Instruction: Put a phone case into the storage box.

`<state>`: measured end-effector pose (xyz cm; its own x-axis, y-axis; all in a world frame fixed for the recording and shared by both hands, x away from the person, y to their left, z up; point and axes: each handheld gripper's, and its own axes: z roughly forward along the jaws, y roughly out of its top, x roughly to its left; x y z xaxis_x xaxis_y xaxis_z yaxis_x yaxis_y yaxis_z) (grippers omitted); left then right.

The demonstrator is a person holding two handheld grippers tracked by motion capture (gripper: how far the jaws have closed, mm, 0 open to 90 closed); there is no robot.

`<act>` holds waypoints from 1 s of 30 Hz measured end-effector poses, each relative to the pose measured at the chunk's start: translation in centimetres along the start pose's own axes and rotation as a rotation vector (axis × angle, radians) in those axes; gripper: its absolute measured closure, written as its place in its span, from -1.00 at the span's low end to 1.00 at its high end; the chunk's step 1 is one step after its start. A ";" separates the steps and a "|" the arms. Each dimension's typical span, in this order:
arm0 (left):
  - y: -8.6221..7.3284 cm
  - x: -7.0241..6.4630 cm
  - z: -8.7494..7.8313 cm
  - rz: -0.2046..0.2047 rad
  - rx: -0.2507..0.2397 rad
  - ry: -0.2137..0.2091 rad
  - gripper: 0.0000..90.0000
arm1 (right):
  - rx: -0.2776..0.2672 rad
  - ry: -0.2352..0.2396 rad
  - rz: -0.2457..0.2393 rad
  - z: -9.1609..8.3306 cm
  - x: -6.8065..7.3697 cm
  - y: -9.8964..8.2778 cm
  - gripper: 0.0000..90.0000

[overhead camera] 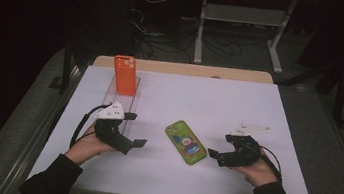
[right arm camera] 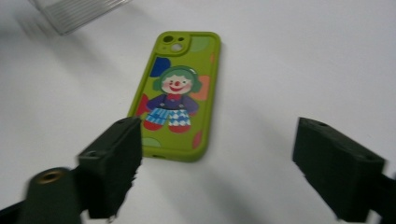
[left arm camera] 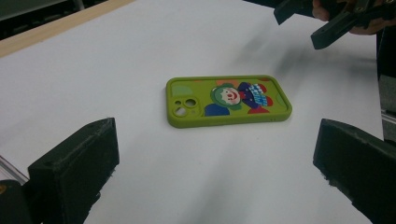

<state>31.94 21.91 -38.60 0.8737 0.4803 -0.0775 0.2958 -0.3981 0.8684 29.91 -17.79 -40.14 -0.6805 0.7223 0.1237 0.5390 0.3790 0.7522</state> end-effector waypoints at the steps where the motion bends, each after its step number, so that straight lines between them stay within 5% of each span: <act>1: 0.0 0.0 0.0 0.001 -0.001 0.001 -1.00 | -0.011 -0.010 0.016 -0.2 -0.1 -0.3 -0.73; 9: 0.1 -0.1 0.1 -0.004 -0.008 0.011 -1.00 | -0.051 -0.040 0.013 -1.5 -0.9 -2.6 -1.00; 14: 0.1 -0.2 0.1 -0.007 -0.020 0.011 -1.00 | -0.063 -0.041 0.002 -1.8 -1.1 -3.0 -1.00; 23: 0.0 -0.1 0.3 0.004 0.002 -0.009 -1.00 | -0.008 -0.012 0.022 -1.2 -0.7 -1.7 -1.00; 30: 0.0 -0.2 0.3 -0.005 -0.008 -0.010 -1.00 | 0.047 -0.052 0.021 0.0 0.0 0.2 -0.99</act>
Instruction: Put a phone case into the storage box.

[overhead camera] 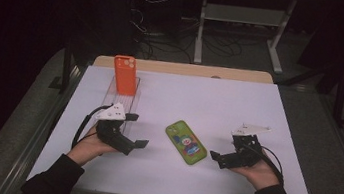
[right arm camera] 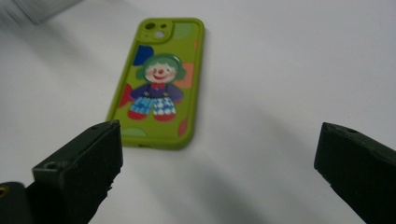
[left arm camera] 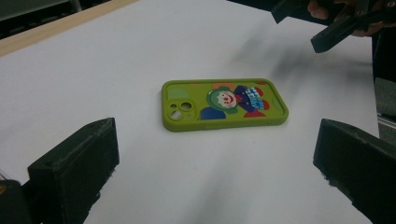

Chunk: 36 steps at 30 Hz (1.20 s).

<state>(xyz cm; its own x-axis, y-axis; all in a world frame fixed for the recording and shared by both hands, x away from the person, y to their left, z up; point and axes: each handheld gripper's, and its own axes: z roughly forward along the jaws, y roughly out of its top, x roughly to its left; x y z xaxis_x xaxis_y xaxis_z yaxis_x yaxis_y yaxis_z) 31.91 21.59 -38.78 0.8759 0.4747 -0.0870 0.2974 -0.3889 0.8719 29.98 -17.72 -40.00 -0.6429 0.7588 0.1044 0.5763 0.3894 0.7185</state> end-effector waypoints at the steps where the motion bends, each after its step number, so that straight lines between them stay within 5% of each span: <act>1: 0.0 0.0 0.0 0.000 0.001 0.000 -1.00 | -0.001 0.006 0.007 0.1 0.1 0.3 -0.99; 11: 0.1 0.0 -0.1 0.004 -0.004 0.000 -1.00 | 0.024 -0.003 0.056 1.9 1.1 2.8 -0.98; 19: 0.1 0.1 -0.2 0.008 -0.010 0.002 -1.00 | 0.046 0.013 0.047 3.9 2.5 4.4 -0.97; 36: 0.2 0.0 -0.4 0.006 -0.012 0.001 -1.00 | 0.158 -0.041 -0.004 8.8 4.7 4.5 -0.91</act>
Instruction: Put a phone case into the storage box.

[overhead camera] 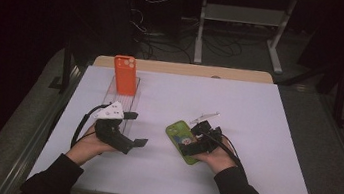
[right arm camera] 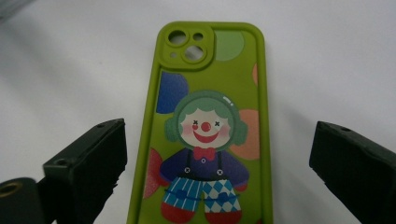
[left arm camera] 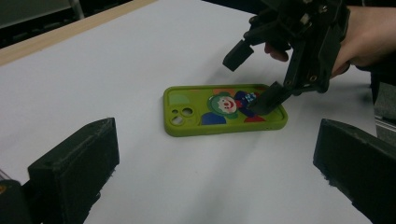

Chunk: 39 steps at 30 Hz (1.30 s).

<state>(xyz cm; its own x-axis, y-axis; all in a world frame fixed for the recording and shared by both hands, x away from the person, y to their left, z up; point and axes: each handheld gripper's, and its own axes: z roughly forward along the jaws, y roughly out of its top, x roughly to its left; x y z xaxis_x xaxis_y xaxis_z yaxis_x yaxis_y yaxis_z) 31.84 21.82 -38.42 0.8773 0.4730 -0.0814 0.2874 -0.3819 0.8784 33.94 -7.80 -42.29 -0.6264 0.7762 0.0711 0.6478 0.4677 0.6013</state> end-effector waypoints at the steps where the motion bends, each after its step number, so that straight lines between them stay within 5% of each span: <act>1: 0.0 0.0 0.0 0.000 0.000 0.000 -1.00 | 0.003 -0.006 -0.010 0.2 0.0 0.0 -0.91; 18: 0.1 -0.1 0.0 0.004 -0.010 -0.005 -1.00 | 0.085 -0.029 -0.045 2.0 0.9 -0.6 -0.80; 39: 0.1 -0.3 0.1 0.002 -0.003 -0.007 -1.00 | 0.085 -0.041 -0.042 1.8 1.1 -0.7 -0.66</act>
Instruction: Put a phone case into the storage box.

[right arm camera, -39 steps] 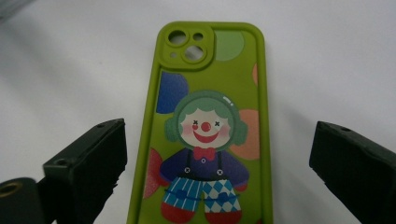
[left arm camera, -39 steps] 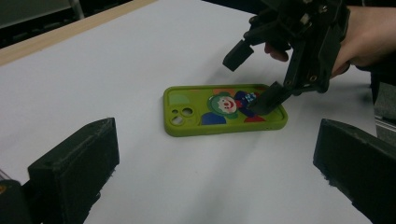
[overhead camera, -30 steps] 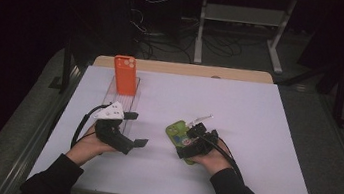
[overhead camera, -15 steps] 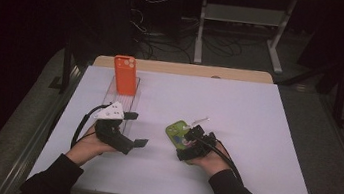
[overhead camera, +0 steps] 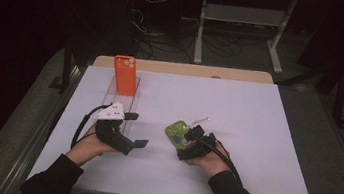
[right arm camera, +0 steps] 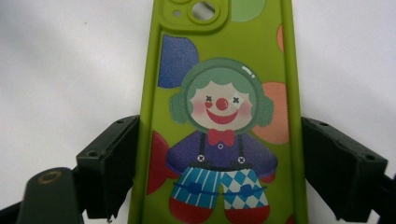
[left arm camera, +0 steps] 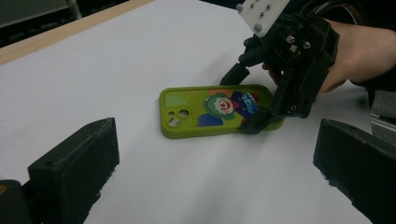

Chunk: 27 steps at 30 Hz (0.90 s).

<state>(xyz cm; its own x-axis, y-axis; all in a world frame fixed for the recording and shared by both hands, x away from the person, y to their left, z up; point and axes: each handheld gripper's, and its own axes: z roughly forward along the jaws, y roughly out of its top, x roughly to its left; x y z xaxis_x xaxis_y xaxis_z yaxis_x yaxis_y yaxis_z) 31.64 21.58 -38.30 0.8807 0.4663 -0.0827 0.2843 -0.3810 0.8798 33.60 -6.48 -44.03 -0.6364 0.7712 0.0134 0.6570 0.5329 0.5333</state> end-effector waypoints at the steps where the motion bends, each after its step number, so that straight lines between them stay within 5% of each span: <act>1: 0.0 0.0 0.0 -0.001 0.000 -0.001 -1.00 | 0.001 0.003 -0.003 0.0 -0.1 0.0 -0.66; 12: 0.2 0.5 0.0 -0.003 0.007 -0.003 -1.00 | -0.001 0.057 -0.049 -2.3 -1.9 0.7 -0.66; 21: 1.6 1.3 0.2 0.030 0.021 -0.006 -1.00 | -0.022 0.095 -0.123 -5.6 -5.3 1.0 -0.66; 27: 2.8 1.3 0.9 0.059 0.036 -0.052 -1.00 | -0.016 0.106 -0.149 -7.0 -7.5 0.7 -0.66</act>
<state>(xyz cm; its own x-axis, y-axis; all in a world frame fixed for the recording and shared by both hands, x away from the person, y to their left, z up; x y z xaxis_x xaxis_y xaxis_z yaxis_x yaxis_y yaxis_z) 33.93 20.43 -36.35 0.9146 0.4004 -0.0567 0.2444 -0.4356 0.8663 36.04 -14.31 -37.84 -0.7656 0.6430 0.0219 0.5466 0.6321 0.5493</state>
